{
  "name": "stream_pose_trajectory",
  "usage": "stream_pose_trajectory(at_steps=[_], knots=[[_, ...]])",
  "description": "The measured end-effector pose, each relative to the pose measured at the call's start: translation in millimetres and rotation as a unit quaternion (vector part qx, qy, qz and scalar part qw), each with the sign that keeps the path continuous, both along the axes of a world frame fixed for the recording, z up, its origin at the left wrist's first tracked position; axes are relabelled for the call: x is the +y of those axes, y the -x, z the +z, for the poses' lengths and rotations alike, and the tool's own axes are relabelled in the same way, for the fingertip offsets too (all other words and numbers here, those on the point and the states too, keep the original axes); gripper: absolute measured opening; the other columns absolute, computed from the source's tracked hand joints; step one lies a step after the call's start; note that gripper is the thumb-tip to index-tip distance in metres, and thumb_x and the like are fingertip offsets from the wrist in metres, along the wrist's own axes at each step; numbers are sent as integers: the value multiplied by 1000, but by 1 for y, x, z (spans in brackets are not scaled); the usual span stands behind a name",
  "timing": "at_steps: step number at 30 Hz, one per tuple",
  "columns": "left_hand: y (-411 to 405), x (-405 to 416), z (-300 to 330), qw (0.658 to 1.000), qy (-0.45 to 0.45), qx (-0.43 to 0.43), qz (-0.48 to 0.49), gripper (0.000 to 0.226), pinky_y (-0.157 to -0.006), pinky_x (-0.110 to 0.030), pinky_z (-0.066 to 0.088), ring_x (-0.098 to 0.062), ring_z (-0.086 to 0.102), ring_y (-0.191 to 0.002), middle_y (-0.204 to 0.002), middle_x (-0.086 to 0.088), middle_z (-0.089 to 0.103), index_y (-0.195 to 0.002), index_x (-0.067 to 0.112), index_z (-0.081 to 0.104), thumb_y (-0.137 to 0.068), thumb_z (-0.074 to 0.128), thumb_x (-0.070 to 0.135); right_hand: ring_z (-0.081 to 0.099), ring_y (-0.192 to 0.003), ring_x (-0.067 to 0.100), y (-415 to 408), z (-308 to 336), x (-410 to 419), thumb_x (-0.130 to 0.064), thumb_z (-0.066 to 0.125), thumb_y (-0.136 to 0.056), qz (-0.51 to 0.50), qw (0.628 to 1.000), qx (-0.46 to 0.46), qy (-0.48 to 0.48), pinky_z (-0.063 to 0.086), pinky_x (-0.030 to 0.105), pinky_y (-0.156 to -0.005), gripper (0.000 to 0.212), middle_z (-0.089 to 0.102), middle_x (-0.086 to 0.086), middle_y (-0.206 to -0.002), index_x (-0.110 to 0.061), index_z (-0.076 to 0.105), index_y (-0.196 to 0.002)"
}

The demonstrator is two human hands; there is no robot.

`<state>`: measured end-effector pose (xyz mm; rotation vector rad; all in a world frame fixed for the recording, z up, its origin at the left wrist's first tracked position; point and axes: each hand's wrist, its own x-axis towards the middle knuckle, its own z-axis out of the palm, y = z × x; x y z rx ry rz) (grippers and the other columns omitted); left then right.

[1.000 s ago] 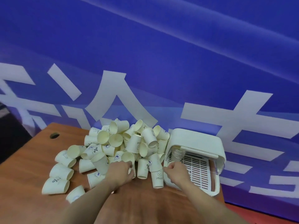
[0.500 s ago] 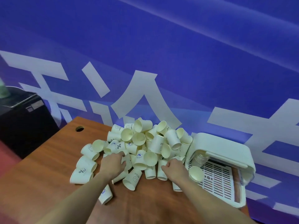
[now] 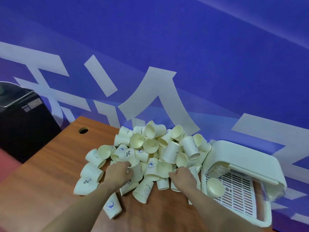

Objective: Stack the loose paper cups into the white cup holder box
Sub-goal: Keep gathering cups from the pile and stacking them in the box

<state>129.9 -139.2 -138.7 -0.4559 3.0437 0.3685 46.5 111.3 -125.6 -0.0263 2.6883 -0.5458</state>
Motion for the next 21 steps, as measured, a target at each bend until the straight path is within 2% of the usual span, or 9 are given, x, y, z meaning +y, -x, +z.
stream_pose_trajectory(at_steps=[3, 5, 12, 17, 21], knots=[[0, -2, -7, 1000, 8, 5, -22, 33, -67, -28, 43, -16, 65, -90, -98, 7, 71, -109, 29, 65, -92, 43, 46, 56, -72, 21, 4, -9, -5, -41, 53, -87, -1, 1000, -2, -11, 41, 28, -60, 28, 59, -1, -77, -19, 52, -68], [1, -3, -10, 999, 16, 0, -37, 32, -64, -28, 41, -17, 65, -86, -93, 7, 71, -102, 27, 65, -93, 41, 45, 57, -73, 22, 5, -15, -7, -37, 49, -89, -3, 1000, 5, -14, 44, 29, -64, 26, 60, 0, -80, -19, 52, -69], [4, -1, -3, 999, 3, 3, -52, 27, -61, -28, 36, -16, 65, -81, -83, 7, 71, -98, 27, 67, -94, 44, 40, 48, -63, 20, 1, -13, -8, -26, 47, -87, -6, 1000, 27, -9, 27, 25, -48, 32, 45, -4, -63, -22, 36, -57], [-1, 8, 3, 998, -4, 18, -56, 27, -57, -26, 35, -15, 63, -73, -74, 9, 68, -92, 26, 66, -93, 44, 41, 43, -55, 17, -14, 0, 4, -22, 50, -83, -11, 999, 35, 21, 27, 26, -47, 31, 44, -4, -58, -21, 38, -54], [-4, 21, 9, 997, 0, 27, -71, 27, -60, -27, 40, -13, 63, -77, -74, 10, 66, -95, 29, 66, -92, 43, 43, 44, -55, 16, -26, 10, 20, -24, 51, -82, -19, 998, 36, 42, 28, 28, -47, 25, 49, -3, -62, -20, 41, -60]])
